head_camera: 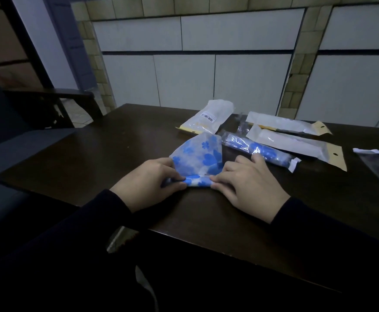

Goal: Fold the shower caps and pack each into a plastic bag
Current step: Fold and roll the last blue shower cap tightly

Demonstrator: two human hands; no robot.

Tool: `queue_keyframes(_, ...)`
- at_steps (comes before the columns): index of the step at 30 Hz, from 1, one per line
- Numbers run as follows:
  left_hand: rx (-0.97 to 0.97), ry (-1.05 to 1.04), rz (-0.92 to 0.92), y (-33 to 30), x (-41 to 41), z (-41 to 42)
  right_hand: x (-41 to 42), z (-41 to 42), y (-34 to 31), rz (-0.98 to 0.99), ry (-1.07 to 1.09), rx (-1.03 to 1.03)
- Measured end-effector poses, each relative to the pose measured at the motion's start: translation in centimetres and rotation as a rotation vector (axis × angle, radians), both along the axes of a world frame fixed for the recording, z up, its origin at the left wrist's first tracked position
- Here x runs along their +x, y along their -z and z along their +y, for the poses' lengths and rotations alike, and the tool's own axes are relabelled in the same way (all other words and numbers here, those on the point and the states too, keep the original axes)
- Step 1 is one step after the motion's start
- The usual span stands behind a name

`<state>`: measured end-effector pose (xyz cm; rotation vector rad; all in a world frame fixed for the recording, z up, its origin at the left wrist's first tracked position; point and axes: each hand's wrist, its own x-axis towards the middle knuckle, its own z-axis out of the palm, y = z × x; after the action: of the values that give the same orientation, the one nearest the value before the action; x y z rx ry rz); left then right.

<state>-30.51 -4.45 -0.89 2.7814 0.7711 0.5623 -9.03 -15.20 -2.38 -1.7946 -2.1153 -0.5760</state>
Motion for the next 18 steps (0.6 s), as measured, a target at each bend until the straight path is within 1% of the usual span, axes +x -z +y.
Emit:
queue_keyframes(3,0.011,-0.007,0.014,-0.4,-0.1,0.1,-0.3,0.0,-0.5,0.03,0.005,-0.002)
queue_keyframes(6,-0.006,-0.04,0.044,-0.7,0.1,0.4,-0.1,0.1,-1.2,0.089,0.011,-0.077)
queue_keyframes(10,-0.119,-0.136,0.09,-1.0,0.8,0.6,0.2,1.3,-1.4,0.192,0.077,-0.197)
queue_keyframes(12,-0.132,-0.179,0.1,-1.0,1.2,0.6,0.1,1.7,-1.3,0.206,0.116,-0.225)
queue_keyframes(16,-0.109,-0.212,0.095,-1.1,1.7,0.6,-0.1,1.3,-1.2,0.159,0.152,-0.147)
queue_keyframes(18,-0.024,-0.181,0.095,-1.0,1.9,0.6,-0.2,1.0,-0.8,0.105,0.111,-0.041)
